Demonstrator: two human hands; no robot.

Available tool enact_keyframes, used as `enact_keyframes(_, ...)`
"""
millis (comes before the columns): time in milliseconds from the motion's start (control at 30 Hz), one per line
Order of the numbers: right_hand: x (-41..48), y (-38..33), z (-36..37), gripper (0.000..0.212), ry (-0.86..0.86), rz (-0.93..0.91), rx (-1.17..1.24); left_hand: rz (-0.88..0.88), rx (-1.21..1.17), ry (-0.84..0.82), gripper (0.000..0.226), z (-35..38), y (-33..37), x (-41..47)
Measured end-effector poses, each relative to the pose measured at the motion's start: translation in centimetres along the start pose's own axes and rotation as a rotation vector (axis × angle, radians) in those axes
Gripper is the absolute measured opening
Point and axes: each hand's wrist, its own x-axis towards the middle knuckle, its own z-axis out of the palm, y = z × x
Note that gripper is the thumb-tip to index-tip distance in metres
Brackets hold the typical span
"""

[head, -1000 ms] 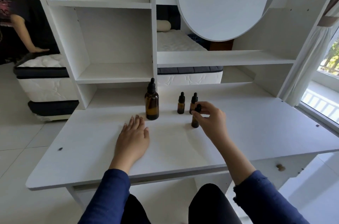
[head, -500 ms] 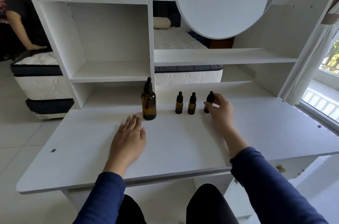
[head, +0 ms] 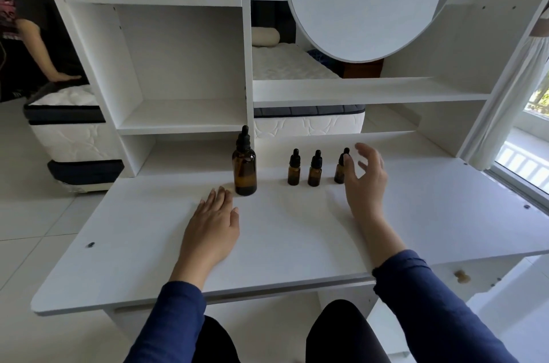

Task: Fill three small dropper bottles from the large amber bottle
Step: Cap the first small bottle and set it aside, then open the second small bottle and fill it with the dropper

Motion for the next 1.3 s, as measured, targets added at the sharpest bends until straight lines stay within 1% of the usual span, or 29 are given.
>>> enact_keyframes(33,-0.2,-0.3,0.2,0.026,0.011,-0.074,-0.004,-0.001,0.002,0.000,0.051,0.0,0.0,0.0)
enact_keyframes(100,-0.7,-1.0,0.9,0.025,-0.034,-0.187,-0.016,-0.001,0.005,0.002,0.051,0.0,0.0,0.0)
enact_keyframes(200,-1.2,-1.1,2.1,0.031,-0.185,-0.241,-0.034,-0.002,0.009,-0.003,0.051,-0.1,0.1,0.0)
enact_keyframes(267,-1.3,-0.6,2.7,0.037,-0.264,-0.215,-0.053,-0.005,0.012,-0.008,0.051,-0.2,0.2,-0.1)
enact_keyframes(367,-1.1,-0.1,3.2,0.045,-0.379,-0.115,-0.106,-0.007,0.009,-0.011,0.051,-0.2,0.1,0.0)
enact_keyframes(500,-0.9,0.0,3.5,0.049,-0.491,-0.015,-0.137,-0.014,0.005,-0.021,0.051,-0.2,0.2,0.0)
enact_keyframes(567,-0.9,-0.1,3.5,0.048,-0.500,0.004,-0.123,-0.012,0.003,-0.020,0.051,-0.2,0.2,0.0)
enact_keyframes(733,-1.2,-1.0,2.7,0.034,-0.495,0.043,-0.072,-0.010,-0.007,-0.020,0.052,-0.1,0.1,-0.1)
enact_keyframes(967,-3.0,-2.3,1.9,0.026,-0.486,0.128,0.013,0.006,-0.042,0.002,0.052,-0.1,-0.1,0.0)
enact_keyframes(1100,-4.6,-3.6,2.2,0.025,-0.547,0.126,0.072,0.018,-0.104,0.054,0.051,-0.3,0.1,-0.4)
enact_keyframes(1200,-5.6,-4.5,3.0,0.029,-0.570,0.088,0.061,0.015,-0.162,0.123,0.049,-0.3,0.3,-0.8)
enact_keyframes(1300,-6.5,-5.3,4.1,0.026,-0.598,0.047,0.053,0.028,-0.231,0.187,0.046,-0.3,0.2,-0.9)
